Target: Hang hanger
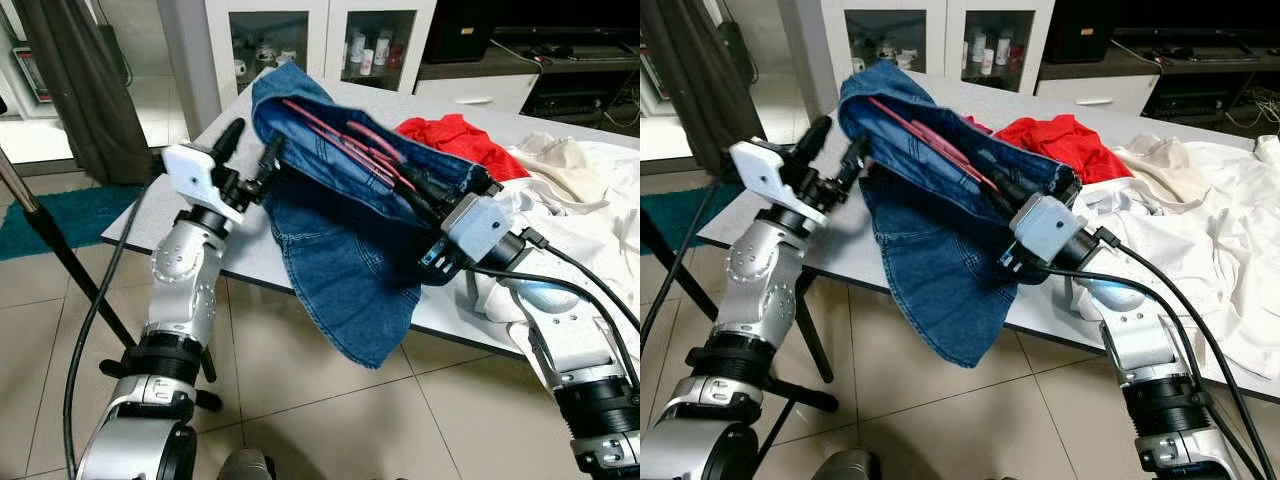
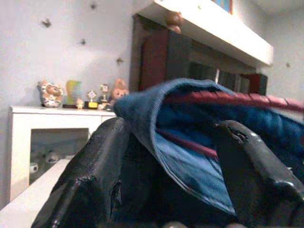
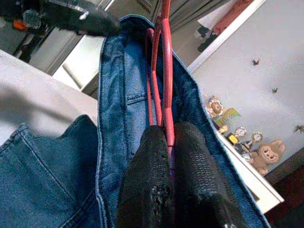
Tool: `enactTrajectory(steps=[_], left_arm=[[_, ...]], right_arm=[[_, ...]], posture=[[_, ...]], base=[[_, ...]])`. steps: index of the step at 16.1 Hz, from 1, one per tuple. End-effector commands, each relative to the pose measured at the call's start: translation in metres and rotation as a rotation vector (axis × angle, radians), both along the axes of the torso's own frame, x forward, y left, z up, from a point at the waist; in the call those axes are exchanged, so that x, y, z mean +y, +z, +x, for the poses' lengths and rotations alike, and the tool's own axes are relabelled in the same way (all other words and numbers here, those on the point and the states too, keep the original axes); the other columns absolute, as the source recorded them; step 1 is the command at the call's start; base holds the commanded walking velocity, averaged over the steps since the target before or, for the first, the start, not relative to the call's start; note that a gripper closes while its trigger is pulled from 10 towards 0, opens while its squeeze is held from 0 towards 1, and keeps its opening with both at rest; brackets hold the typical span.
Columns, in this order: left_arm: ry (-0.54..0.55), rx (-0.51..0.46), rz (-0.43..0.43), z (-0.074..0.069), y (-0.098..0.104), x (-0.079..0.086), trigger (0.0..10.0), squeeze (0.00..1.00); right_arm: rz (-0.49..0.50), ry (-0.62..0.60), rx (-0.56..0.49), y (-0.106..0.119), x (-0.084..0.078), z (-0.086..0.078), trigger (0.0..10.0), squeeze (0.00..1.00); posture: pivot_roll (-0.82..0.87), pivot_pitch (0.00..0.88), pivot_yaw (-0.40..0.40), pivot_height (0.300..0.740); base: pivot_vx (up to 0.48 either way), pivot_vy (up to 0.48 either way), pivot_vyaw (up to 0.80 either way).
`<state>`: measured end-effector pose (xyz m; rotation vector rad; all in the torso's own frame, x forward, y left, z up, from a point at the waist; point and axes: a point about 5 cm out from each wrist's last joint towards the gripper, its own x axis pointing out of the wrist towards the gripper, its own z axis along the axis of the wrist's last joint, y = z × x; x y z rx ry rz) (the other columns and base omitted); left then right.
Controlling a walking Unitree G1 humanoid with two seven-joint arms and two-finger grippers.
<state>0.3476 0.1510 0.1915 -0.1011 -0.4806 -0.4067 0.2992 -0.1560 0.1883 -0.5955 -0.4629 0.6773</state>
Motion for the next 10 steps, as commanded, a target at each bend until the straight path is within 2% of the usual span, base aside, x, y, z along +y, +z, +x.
enactTrajectory(steps=[1, 6, 9, 10], left_arm=[[-0.01, 0.007, -0.039, 0.0045, 0.0049, -0.002, 10.0, 0.0], [-0.042, 0.052, -0.084, 0.0116, 0.0045, -0.0081, 10.0, 0.0], [-0.026, 0.081, -0.085, 0.0143, 0.0009, -0.0052, 10.0, 0.0], [-0.033, 0.086, -0.093, 0.0142, 0.0004, -0.0047, 9.7, 0.0]], right_arm=[[-0.011, 0.006, -0.029, 0.0037, -0.0002, -0.0015, 10.0, 0.0], [-0.013, 0.017, -0.045, 0.0044, -0.0005, -0.0043, 10.0, 0.0], [-0.007, 0.016, -0.045, 0.0027, -0.0056, -0.0075, 10.0, 0.0], [-0.006, 0.015, -0.043, 0.002, -0.0065, -0.008, 10.0, 0.0]], posture=[[0.16, 0.0, -0.023, 0.74], [0.15, 0.0, -0.021, 0.74], [0.15, 0.0, -0.016, 0.74], [0.15, 0.0, -0.015, 0.74]], base=[[0.0, 0.0, 0.0], [0.0, 0.0, 0.0], [0.0, 0.0, 0.0], [0.0, 0.0, 0.0]])
